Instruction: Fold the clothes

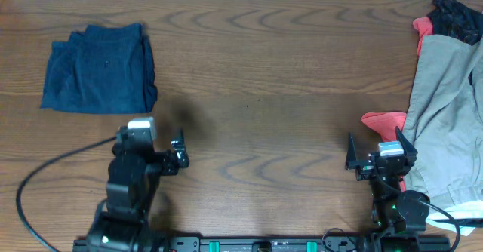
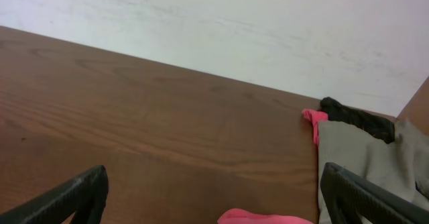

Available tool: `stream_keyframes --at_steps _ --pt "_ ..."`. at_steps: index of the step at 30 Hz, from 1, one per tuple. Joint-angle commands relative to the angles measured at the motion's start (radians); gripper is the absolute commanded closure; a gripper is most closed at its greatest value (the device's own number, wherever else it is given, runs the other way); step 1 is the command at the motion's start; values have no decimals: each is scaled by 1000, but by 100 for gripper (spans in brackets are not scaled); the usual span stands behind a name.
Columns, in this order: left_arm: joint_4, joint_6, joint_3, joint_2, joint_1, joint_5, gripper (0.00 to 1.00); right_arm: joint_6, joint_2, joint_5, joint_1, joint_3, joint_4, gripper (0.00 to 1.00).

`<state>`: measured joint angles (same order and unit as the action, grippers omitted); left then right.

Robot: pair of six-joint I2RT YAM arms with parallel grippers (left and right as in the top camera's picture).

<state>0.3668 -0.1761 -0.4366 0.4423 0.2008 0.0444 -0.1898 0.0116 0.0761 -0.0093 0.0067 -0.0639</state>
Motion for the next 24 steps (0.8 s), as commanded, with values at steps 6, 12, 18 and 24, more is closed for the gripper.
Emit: stream_keyframes --at_steps 6,12,18,24 --pt "-220 -1 266 -305 -77 -10 2 -13 -7 10 -3 -1 -3 1" --pt "-369 0 402 -441 -117 -2 2 -13 -7 10 -3 -1 -3 1" --pt "-444 4 433 -441 -172 2 2 -13 -7 10 -3 -1 -3 1" --pt "-366 3 433 -441 -185 1 2 -13 -7 10 -3 -1 -3 1"
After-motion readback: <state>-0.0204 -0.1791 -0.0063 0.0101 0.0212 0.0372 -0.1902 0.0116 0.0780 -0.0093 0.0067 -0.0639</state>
